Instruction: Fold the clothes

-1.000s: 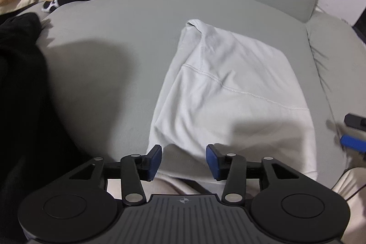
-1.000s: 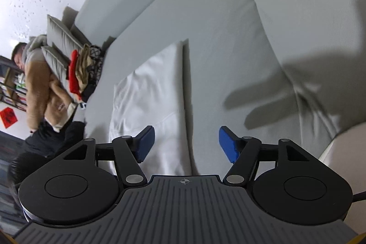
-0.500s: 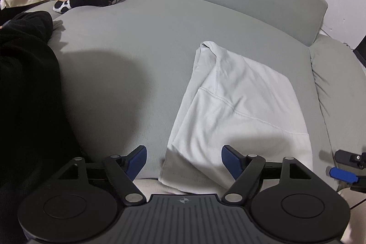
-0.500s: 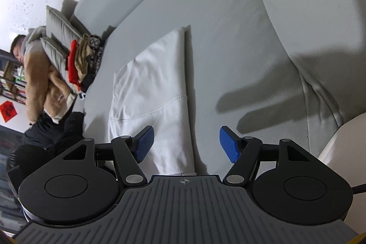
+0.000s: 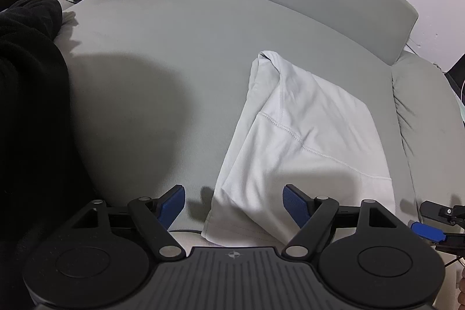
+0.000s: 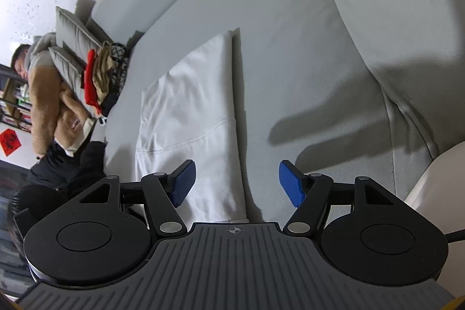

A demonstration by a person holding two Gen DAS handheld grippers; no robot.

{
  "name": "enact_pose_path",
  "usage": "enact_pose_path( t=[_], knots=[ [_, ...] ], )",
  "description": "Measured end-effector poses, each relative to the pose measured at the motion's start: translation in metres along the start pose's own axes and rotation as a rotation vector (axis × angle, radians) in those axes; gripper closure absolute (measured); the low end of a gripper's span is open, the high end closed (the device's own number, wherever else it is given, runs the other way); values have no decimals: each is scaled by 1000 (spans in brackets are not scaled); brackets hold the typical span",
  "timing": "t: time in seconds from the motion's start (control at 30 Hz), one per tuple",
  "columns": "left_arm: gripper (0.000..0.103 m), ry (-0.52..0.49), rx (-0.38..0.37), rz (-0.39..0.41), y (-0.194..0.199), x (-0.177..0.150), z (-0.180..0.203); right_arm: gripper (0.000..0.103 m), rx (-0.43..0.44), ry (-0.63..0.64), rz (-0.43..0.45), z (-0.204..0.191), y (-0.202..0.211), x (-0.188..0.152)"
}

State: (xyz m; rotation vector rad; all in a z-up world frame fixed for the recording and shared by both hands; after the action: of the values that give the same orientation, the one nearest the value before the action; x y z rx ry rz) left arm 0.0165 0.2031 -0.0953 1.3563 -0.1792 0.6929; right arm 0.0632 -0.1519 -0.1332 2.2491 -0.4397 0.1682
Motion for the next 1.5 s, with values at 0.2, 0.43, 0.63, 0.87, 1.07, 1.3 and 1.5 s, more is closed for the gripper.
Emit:
enact_pose_path(
  t=[0.2,0.43,0.63,0.87,1.07,1.3,1.5],
  knots=[
    [27,-1,-9,-1,-1,0,-1,34,-4,-3,-1,1,-2,0],
    [27,11,-86,-12,-10,4,-3,33,17,-30,0,7,-10,1],
    [27,88,-215,-22,-21,20,-11,32,98,-78,10,17,-21,10],
    [28,94,-269,-55,-46,30,-16,35,204,-92,-8,23,-42,24],
    [29,-12,-331,-69,-61,41,-2,36,255,-81,-36,20,-65,42],
    [17,-52,-488,-202,-90,50,23,35,256,-2,-36,4,-91,63],
    [17,-15,-566,-242,-107,57,29,48,235,90,-6,-12,-122,82]
  ],
)
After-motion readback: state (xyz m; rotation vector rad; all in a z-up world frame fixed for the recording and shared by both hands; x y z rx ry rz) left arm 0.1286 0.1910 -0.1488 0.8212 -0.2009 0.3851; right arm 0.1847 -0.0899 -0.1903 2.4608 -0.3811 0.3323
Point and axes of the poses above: each gripper's, at about its wrist camera, not at the fingertips, and y roughly against the way its jaws point, z to its right, x to its top, the point moved 5 cm from there along -y, roughly the way its jaws point, and after that the axes turned 1 degree about x, right-handed, at the moved point
